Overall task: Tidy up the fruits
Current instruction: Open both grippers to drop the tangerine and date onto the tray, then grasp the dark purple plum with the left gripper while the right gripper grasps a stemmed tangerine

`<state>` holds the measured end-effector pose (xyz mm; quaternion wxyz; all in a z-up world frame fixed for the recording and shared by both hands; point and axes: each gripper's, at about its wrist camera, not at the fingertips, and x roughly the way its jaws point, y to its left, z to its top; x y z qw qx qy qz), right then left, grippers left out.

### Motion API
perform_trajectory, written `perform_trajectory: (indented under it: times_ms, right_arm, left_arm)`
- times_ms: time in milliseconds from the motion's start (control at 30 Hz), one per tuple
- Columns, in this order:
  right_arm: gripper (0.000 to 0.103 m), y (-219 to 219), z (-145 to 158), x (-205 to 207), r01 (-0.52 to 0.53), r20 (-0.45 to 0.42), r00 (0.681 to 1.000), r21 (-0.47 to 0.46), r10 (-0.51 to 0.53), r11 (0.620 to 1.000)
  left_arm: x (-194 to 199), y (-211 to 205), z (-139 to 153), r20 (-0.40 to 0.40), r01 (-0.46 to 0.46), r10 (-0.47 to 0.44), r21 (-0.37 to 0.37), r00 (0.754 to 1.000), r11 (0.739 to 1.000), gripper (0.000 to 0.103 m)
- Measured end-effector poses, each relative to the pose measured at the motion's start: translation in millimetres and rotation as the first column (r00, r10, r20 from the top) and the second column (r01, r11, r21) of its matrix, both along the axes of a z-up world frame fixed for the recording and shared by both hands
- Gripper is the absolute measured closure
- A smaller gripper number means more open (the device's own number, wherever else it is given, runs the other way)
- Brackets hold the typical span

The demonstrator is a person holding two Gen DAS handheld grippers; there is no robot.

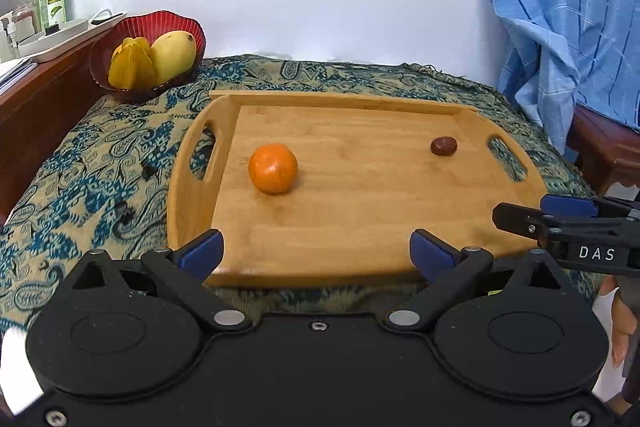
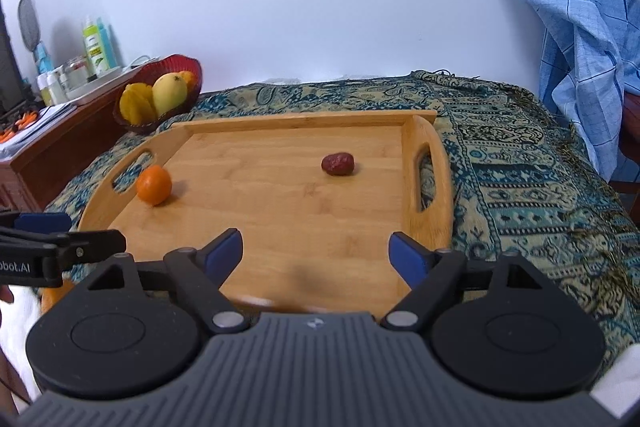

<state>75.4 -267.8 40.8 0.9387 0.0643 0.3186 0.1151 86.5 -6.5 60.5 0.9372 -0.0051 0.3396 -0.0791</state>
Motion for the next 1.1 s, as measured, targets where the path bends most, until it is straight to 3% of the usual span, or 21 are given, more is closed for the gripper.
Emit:
perform_trajectory:
  times_ms: [200,500,767,967,1100]
  right_arm:
    - [0.014,-8,-2,-29,-0.041,0.011,0.999,0.029,0.041,0.999]
    - [0.016,-6,-5,-52,-0.13,0.021,0.991,-0.045,0.131,0.99]
    - [0.03,1,-10,-59,-0.189,-0.011,0.982,-0.109,0.189,0.976]
    - [0.047,6,-18,-58,-0.211,-0.061,0.977,-0.135,0.204,0.968]
    - [0.051,11,-23,-59,-0.215,-0.074,0.976,-0.159,0.206,0.963]
  left_arm:
    - [-32,1,-2,0.034,0.018,-0.018,0.016,0.999,1.0,0.003]
    - [-67,-10,-7,0.054,0.076,-0.078,0.04,0.995,0.996,0.008]
    - [-65,-23,-16,0.014,0.114,-0.114,0.045,0.993,0.993,0.036]
    - [-59,-30,-28,-0.019,0.122,-0.121,0.066,0.993,0.99,0.041]
    - [-57,-33,-35,-0.032,0.122,-0.12,0.066,0.992,0.99,0.044]
